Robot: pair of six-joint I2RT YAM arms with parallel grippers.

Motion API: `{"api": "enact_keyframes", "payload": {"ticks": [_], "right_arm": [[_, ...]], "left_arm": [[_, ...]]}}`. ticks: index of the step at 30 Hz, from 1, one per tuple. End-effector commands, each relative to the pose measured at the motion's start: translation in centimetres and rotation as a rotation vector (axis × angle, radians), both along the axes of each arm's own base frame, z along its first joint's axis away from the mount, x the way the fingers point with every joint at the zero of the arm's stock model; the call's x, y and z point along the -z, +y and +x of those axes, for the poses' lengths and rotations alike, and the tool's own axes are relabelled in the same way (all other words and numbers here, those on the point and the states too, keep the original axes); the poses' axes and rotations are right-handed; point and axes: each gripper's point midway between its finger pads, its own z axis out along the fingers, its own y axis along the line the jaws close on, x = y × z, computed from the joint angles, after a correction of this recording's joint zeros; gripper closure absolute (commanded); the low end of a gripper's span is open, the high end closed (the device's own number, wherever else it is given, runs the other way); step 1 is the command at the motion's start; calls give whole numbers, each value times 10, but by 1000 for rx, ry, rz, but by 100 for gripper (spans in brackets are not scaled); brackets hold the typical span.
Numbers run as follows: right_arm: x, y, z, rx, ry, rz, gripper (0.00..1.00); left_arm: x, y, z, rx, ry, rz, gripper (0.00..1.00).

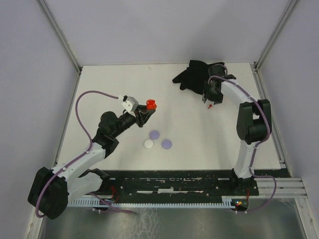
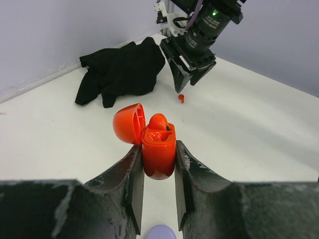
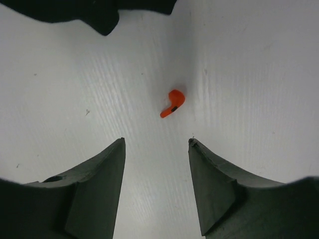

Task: Insert the wireless bluetooth earbuds into the charging case
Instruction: Pick up the earbud from the center of the board.

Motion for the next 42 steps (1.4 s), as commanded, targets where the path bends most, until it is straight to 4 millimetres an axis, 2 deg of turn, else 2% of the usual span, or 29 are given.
{"api": "enact_keyframes", "payload": {"ticks": [1,7,16,25,33,37,42], "right_arm": [[1,-20,25,117,-16,-66,40],[24,-28,35,167,15,-76,47],[52,-23,34,172,76,-45,56],[64,-20,25,162,115,-34,67],[54,-14,13,89,107,-8,85],[40,-4,2,31,83,8,89],[18,18,-14,-55,28,28,91]], "left_arm": [[-28,2,6,-17,-98,-9,97],[-28,1,5,-13,-100,-9,97],[-30,1,4,-5,-101,-17,97],[-29,0,3,-1,-100,-18,97],[-30,-2,0,20,-109,-28,97],[-29,-5,-4,45,-117,-29,97],[-31,-9,-10,82,-137,-37,97]]}}
